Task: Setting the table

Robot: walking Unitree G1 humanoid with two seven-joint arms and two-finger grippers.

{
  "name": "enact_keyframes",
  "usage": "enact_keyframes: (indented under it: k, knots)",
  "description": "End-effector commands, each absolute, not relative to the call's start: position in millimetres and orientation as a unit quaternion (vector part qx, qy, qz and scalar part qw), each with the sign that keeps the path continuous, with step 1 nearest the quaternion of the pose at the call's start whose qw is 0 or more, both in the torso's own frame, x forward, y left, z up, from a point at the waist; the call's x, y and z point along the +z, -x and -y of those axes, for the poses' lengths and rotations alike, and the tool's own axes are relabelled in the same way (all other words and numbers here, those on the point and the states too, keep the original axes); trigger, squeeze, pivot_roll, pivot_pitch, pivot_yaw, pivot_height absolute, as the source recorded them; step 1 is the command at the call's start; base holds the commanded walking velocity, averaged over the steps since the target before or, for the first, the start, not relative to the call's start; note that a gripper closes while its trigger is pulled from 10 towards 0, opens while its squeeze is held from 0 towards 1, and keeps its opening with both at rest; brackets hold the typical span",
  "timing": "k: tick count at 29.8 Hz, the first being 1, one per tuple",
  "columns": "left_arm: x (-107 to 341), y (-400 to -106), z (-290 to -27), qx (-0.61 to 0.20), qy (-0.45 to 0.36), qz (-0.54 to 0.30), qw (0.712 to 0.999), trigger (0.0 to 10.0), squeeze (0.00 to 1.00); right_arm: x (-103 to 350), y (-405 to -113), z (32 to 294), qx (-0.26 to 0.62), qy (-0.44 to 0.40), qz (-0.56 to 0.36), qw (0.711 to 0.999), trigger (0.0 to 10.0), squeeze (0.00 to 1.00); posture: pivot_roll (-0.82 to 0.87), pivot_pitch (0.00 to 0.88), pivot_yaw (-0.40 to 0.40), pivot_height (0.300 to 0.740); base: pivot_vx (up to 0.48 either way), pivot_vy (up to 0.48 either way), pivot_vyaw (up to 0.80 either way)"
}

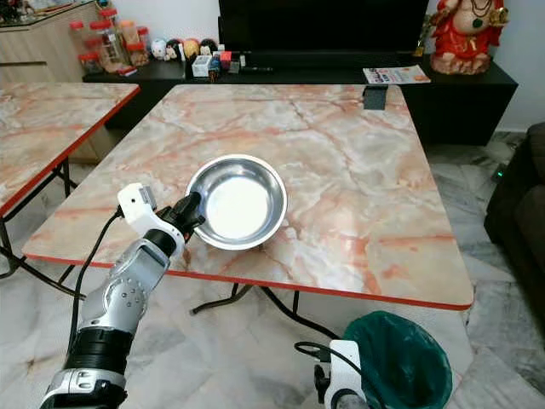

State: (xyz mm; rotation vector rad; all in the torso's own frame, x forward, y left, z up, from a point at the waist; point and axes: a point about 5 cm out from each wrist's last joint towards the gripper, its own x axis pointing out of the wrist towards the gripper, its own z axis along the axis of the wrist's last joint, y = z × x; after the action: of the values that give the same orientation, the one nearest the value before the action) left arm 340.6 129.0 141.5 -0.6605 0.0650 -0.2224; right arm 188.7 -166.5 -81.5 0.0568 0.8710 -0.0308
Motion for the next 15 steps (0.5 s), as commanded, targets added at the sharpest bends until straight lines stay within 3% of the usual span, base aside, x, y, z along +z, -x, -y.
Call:
enact_keyframes:
  k: [1, 8, 15]
  knots:
    - [149.7, -342.4, -129.5, -0.116, 0.316, -0.020, 0.942, 10.0, 0.00, -82.3, -187.7, 164.0, -0.012, -0.028, -0.425, 0.905, 10.0, 0.00, 0.05, 0.000, 0.060, 0.740, 0.000, 0.000, 0.00]
    - [147.5, -342.9, -129.5, -0.114, 0.305, -0.028, 0.945, 10.0, 0.00, -83.1, -186.7, 162.2, -0.014, -0.035, -0.428, 0.903, 10.0, 0.00, 0.05, 0.000, 0.063, 0.740, 0.000, 0.000, 0.00]
    - [127.5, -341.7, -115.6, -0.140, 0.260, -0.097, 0.951, 10.0, 0.00, -84.8, -183.7, 162.2, -0.015, -0.031, -0.436, 0.899, 10.0, 0.00, 0.05, 0.000, 0.069, 0.740, 0.274, 0.000, 0.00]
